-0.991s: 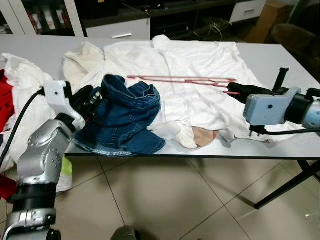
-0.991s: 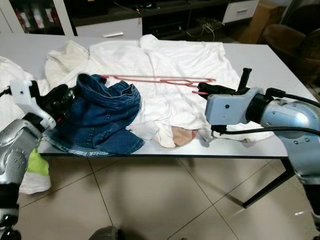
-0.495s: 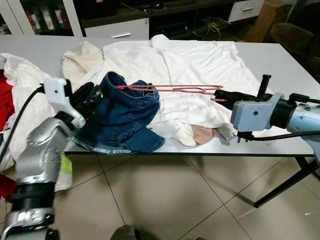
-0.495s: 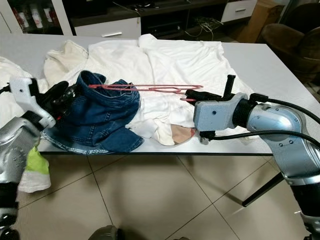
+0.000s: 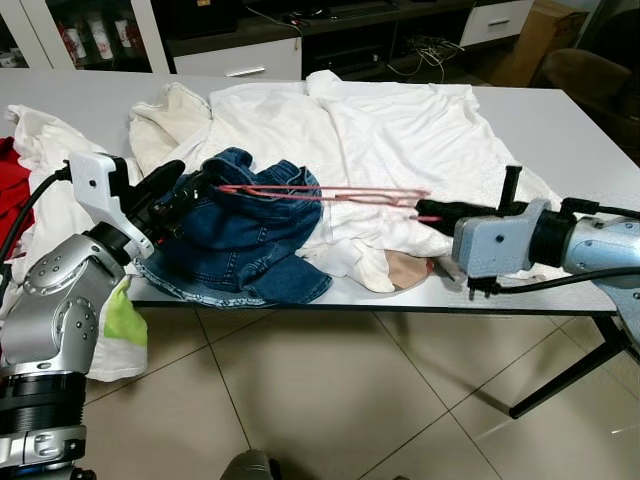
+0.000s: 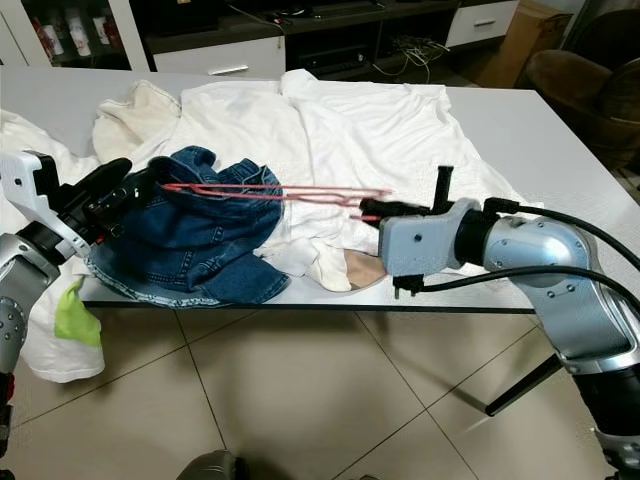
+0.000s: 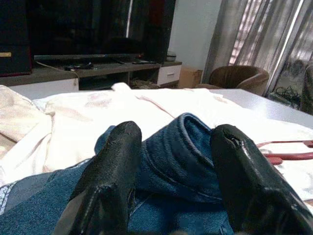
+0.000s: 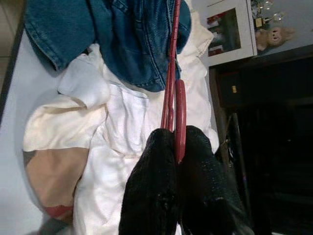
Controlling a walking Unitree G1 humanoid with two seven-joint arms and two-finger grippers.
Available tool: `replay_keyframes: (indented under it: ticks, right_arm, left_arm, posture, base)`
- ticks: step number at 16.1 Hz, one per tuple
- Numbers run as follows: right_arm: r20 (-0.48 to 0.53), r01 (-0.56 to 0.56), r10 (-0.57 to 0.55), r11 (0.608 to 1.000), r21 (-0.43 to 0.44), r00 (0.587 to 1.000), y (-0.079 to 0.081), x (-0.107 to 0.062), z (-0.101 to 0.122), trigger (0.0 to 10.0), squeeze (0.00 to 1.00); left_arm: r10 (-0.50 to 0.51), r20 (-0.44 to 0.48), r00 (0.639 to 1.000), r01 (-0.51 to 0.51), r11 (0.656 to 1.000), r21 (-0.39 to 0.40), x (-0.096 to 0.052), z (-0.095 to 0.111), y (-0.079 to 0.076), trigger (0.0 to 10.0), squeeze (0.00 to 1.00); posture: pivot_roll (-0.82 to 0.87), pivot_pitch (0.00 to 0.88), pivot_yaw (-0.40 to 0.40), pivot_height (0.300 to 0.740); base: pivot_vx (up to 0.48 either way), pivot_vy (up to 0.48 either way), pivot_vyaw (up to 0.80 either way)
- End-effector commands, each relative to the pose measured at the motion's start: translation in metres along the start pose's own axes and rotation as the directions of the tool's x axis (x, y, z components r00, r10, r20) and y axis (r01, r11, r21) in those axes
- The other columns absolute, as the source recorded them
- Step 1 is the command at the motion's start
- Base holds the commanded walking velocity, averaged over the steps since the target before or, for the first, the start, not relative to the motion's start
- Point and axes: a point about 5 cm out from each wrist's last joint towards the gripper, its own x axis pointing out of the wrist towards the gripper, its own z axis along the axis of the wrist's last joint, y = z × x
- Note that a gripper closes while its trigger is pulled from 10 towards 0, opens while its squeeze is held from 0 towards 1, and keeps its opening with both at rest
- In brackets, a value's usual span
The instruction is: Hang hanger
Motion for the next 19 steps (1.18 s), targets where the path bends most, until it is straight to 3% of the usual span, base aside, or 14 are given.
replay_keyframes:
  ticks: [1, 4, 6, 8, 9, 11, 19]
  right_arm:
    - [0.009, -0.024, 0.024, 1.0, -0.012, 1.0, 0.001, 0.0, 0.003, 10.0, 0.0]
    - [0.01, -0.028, 0.028, 0.999, -0.021, 1.0, 0.002, 0.001, 0.005, 10.0, 0.0]
    - [0.024, -0.028, 0.028, 0.999, -0.022, 0.999, 0.005, 0.002, 0.008, 10.0, 0.0]
    - [0.028, -0.026, 0.027, 0.999, -0.026, 0.999, 0.005, 0.001, 0.008, 10.0, 0.0]
    - [0.034, -0.02, 0.021, 0.999, -0.031, 0.999, 0.004, 0.0, 0.009, 10.0, 0.0]
    - [0.035, -0.017, 0.018, 0.999, -0.033, 0.999, 0.003, -0.002, 0.01, 10.0, 0.0]
    - [-0.028, -0.046, 0.045, 0.999, -0.027, 0.999, 0.006, -0.008, 0.0, 10.0, 0.0]
  left_arm:
    - [0.021, -0.035, 0.999, -0.02, 0.999, 0.037, 0.006, 0.002, 0.001, 10.0, 0.0]
    - [0.105, -0.122, 0.987, -0.1, 0.994, 0.042, 0.009, -0.005, 0.011, 10.0, 0.0]
    - [0.082, -0.127, 0.989, -0.079, 0.996, 0.032, 0.011, -0.007, 0.007, 10.0, 0.8]
    - [0.07, -0.126, 0.99, -0.065, 0.997, 0.044, 0.014, -0.004, 0.005, 10.0, 0.78]
    - [0.057, -0.145, 0.988, -0.049, 0.997, 0.061, 0.015, -0.004, 0.005, 10.0, 0.62]
    - [0.034, -0.166, 0.986, -0.022, 0.997, 0.076, 0.015, -0.004, 0.003, 10.0, 0.0]
    - [-0.027, -0.244, 0.969, 0.068, 0.984, 0.162, 0.009, -0.002, 0.0, 10.0, 0.0]
  posture:
    - [0.14, 0.013, -0.006, 0.74]
    - [0.14, 0.012, -0.001, 0.74]
    - [0.14, 0.013, 0.002, 0.74]
    - [0.14, 0.013, 0.006, 0.74]
    - [0.14, 0.013, 0.008, 0.74]
    - [0.14, 0.012, 0.009, 0.74]
    - [0.14, 0.012, 0.006, 0.74]
  base:
    - [0.0, 0.0, 0.0]
    - [0.0, 0.0, 0.0]
    - [0.0, 0.0, 0.0]
    - [0.0, 0.0, 0.0]
    - [0.0, 0.0, 0.0]
    - [0.0, 0.0, 0.0]
    - [0.0, 0.0, 0.0]
